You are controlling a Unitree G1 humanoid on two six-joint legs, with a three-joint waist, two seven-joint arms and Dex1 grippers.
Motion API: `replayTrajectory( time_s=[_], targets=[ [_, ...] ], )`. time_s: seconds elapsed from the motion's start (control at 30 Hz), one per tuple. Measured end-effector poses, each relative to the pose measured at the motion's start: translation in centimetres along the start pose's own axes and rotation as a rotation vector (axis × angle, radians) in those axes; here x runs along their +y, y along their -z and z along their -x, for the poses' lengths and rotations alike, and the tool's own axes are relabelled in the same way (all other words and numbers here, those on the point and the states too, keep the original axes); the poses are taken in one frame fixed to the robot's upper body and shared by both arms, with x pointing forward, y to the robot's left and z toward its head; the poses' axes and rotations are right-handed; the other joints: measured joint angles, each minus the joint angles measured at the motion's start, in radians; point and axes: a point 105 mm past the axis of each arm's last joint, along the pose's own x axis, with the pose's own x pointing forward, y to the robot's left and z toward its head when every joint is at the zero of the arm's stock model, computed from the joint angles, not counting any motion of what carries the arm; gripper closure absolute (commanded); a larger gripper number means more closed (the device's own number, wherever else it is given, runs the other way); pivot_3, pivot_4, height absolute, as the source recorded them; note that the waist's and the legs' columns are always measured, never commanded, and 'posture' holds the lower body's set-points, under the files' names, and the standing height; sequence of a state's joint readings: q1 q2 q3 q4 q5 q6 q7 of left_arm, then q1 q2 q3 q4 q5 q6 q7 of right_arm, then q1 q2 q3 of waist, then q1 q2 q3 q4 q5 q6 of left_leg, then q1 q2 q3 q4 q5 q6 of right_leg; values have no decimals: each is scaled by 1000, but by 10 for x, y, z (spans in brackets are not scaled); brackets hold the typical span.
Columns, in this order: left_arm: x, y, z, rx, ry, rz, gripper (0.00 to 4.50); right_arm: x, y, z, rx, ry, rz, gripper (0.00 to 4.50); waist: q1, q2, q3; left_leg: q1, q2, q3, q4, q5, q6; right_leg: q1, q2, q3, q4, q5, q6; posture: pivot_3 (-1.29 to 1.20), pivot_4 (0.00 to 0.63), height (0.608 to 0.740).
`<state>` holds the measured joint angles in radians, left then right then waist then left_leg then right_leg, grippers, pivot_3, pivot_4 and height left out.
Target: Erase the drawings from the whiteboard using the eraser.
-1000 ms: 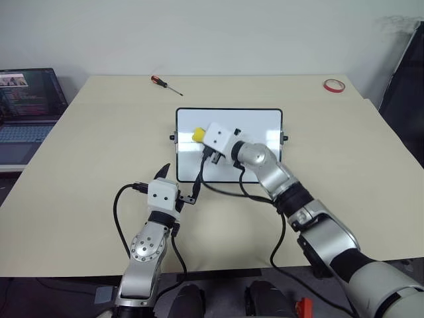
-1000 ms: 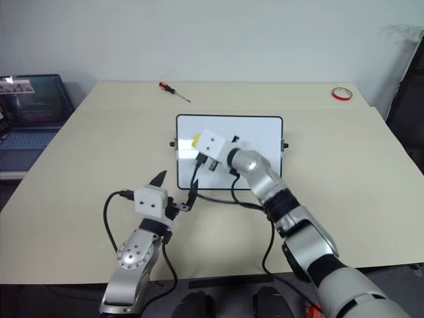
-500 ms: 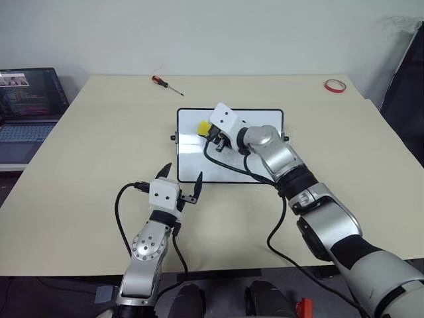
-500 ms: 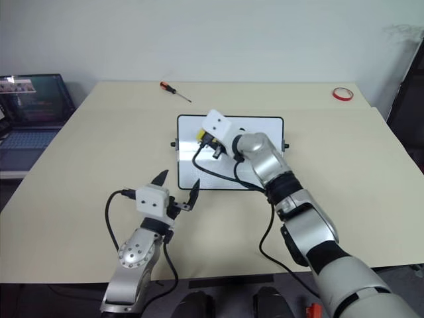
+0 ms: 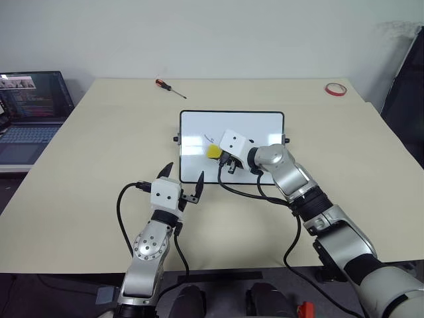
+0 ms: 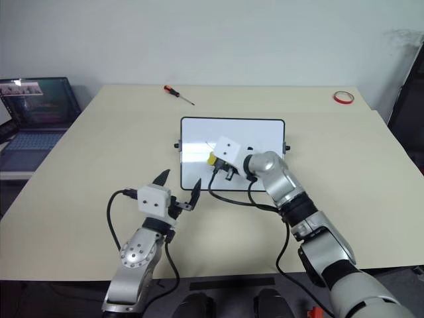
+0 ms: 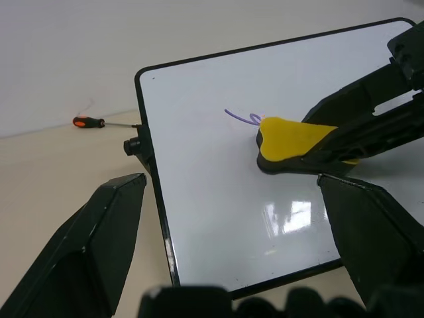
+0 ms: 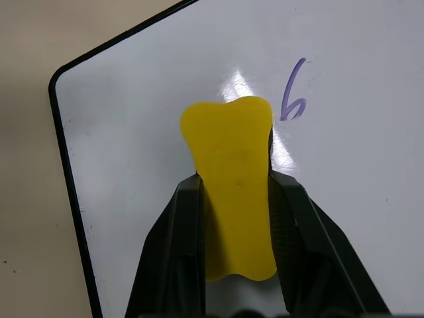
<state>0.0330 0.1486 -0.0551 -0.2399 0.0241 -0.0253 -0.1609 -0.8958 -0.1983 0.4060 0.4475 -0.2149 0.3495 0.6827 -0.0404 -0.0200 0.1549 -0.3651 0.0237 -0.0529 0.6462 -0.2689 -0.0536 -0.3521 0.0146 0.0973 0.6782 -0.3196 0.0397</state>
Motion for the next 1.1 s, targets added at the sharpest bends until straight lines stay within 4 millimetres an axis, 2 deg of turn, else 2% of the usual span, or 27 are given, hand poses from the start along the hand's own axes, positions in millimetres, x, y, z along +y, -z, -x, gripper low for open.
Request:
replayTrajectory(
  time_s=[0.17,0.7,0.9,1.1],
  targets=[
    [0,2,-1,3,1,1,0,-7,-6,-5,7,4,15,3535,-3,0,1,0,0,0,0,0,0,0,0,0,0,0,0,0,150,740],
    [-4,2,-4,-10,5,13,0,-45,-45,-20,-17,87,100,3535,-18,2,8,0,1,0,-1,1,0,-1,0,1,0,0,-1,0,150,740],
    [-5,4,-3,-5,6,14,0,-37,-47,-24,-31,71,110,3535,-22,2,8,0,1,1,-2,1,0,-2,0,1,0,0,-1,0,150,740],
    [-5,4,-3,-4,7,14,0,-15,-44,-28,-51,12,139,3535,-26,2,8,0,1,0,-4,0,0,-2,0,1,0,-1,-2,0,150,740]
  ],
)
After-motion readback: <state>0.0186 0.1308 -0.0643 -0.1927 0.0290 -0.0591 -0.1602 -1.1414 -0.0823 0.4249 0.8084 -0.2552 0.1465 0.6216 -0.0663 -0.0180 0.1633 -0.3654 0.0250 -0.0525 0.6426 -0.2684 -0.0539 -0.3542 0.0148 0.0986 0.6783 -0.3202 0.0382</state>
